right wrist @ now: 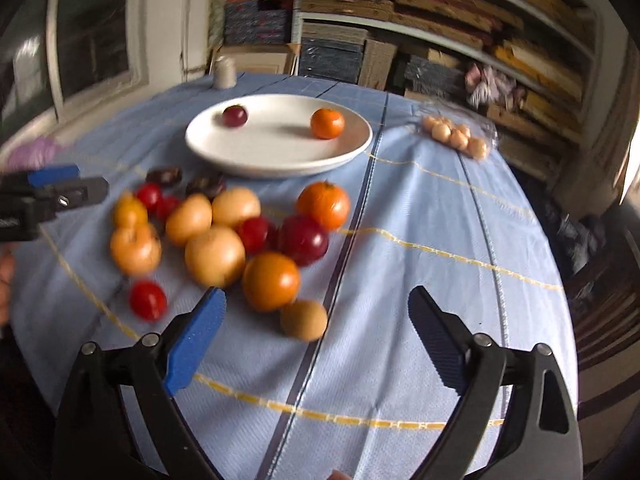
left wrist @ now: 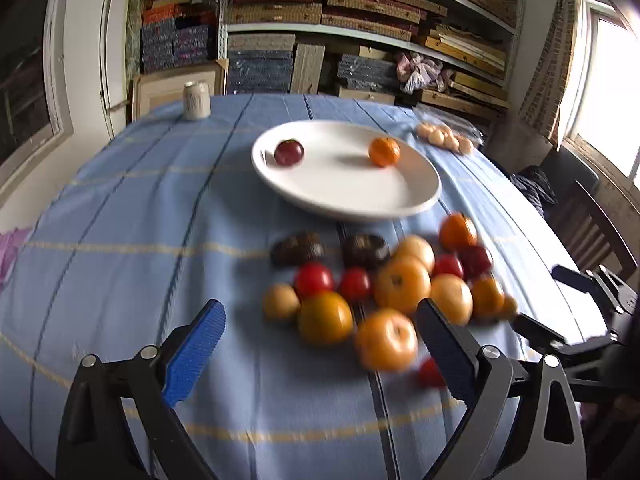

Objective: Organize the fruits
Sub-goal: 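Grasp the cherry tomato with the left tool while the right tool grasps the small brown fruit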

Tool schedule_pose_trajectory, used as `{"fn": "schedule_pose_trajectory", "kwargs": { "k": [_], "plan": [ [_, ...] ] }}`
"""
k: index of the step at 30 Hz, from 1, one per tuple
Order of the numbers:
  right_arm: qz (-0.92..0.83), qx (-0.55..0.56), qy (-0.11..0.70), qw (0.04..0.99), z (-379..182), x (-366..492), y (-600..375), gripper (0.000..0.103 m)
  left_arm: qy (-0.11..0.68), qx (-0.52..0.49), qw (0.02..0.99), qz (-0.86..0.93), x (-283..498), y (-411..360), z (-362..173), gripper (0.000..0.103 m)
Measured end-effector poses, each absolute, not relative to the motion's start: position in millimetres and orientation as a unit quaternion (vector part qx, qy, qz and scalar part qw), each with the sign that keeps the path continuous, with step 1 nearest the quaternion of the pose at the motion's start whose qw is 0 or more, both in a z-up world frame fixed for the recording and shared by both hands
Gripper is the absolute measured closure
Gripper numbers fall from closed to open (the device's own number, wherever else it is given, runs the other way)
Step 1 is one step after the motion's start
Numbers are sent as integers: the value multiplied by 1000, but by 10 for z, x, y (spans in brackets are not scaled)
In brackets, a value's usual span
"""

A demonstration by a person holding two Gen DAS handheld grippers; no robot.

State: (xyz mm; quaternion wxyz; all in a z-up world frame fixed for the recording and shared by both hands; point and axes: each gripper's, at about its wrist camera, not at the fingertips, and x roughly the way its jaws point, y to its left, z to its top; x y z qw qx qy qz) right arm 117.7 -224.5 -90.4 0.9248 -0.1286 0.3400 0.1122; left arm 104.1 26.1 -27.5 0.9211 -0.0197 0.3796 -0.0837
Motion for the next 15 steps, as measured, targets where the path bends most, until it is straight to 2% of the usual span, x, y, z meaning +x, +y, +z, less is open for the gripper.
{"fn": "schedule_pose_trajectory", "kwargs": {
  "k": [3, 6, 7, 9, 15],
  "plan": [
    [106, -141, 343, 922, -990, 1242, -2176, 14, 389, -23, 917, -82, 901, 282, -347, 6],
    [105, -129, 359, 918, -1076, 1337, -2204, 19, 393, -30, 916, -75, 827, 362, -384, 6],
    [106, -126, 369, 915, -1101, 1372, -2210, 27, 397, -36, 914, -73, 813, 401, -399, 6],
    [106, -114, 376, 913, -1116, 1406, -2238, 36, 401, -43, 912, -68, 797, 441, -423, 6],
    [117, -107, 389, 907, -1151, 1435, -2201, 46, 411, -56, 908, -68, 792, 471, -473, 6]
  ]
}}
